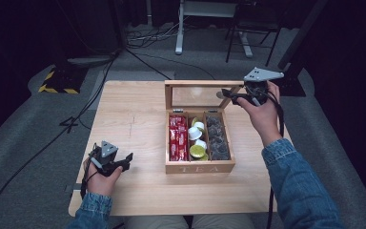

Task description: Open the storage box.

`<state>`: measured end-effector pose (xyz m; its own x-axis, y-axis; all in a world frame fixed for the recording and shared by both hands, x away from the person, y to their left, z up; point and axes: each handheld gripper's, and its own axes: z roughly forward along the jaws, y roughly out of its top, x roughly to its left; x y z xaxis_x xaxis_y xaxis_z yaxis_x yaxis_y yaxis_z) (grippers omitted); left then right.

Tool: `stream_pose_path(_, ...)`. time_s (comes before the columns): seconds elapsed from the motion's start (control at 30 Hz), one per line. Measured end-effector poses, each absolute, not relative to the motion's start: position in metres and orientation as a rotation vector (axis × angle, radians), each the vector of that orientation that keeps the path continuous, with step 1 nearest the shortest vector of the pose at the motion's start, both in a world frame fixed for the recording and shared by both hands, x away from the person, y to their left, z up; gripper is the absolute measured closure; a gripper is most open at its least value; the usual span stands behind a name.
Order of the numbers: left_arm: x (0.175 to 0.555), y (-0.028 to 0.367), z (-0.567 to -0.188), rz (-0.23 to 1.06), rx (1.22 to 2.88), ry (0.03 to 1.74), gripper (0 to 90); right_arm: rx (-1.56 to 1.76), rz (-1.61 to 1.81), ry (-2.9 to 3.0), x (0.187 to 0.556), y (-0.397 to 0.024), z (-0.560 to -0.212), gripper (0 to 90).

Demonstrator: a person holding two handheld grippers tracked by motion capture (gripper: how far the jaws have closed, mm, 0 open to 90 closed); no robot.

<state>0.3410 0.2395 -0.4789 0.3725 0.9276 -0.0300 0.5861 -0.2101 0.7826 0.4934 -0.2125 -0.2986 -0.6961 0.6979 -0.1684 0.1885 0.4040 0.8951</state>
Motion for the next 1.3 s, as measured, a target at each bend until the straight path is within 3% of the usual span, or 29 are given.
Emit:
stream_pose_path(0.4,0.325,0.253,-0.481,0.610,1.897,1.352,34.2,0.812,1.295,2.088,0.523,-0.210,-0.300,43.7)
stream_pose_path(1.3,0.331,0.251,-0.486,0.592,1.938,1.340,34.6,0.988,1.235,2.116,0.581,-0.204,-0.344,43.4)
